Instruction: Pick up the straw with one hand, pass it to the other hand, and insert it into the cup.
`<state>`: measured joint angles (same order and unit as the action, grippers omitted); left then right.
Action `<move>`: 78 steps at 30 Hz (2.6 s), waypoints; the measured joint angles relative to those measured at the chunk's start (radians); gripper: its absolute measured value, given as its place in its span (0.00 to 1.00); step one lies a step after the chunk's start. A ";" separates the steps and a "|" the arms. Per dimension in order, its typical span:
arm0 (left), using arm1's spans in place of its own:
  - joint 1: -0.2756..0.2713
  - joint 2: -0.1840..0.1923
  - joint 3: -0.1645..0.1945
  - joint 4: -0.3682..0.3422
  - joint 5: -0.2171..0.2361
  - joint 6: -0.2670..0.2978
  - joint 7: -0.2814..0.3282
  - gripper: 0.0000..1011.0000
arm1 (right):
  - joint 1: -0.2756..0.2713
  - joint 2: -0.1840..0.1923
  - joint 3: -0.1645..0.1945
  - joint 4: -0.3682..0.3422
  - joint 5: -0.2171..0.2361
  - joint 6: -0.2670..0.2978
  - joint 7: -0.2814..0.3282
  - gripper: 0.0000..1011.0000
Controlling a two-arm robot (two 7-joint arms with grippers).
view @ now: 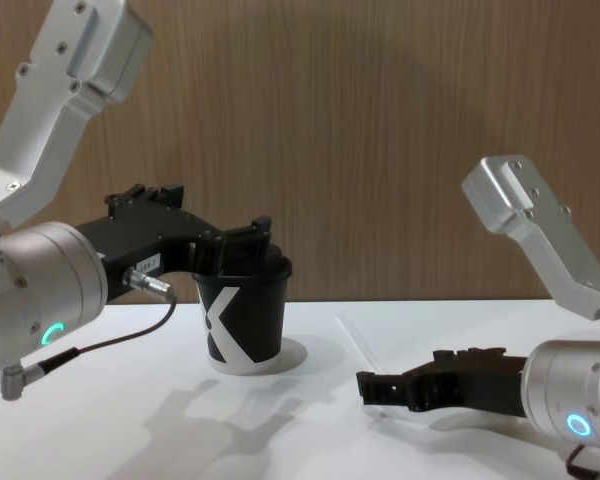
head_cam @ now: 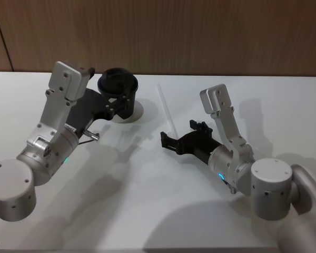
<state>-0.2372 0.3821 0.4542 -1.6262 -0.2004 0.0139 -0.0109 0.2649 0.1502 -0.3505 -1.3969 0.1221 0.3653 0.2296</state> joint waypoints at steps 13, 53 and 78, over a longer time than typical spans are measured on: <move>0.000 0.000 0.000 0.000 0.000 0.000 0.000 0.99 | 0.004 -0.009 0.004 0.017 -0.003 -0.010 0.017 1.00; 0.000 0.000 0.000 0.000 0.000 0.000 0.000 0.99 | 0.007 -0.012 0.002 0.041 0.037 0.003 0.025 1.00; 0.000 0.000 0.000 0.000 0.000 0.000 0.000 0.99 | 0.042 -0.018 -0.007 0.097 0.029 -0.021 0.036 0.97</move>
<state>-0.2371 0.3821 0.4542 -1.6262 -0.2004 0.0139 -0.0109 0.3066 0.1320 -0.3573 -1.2996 0.1512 0.3442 0.2653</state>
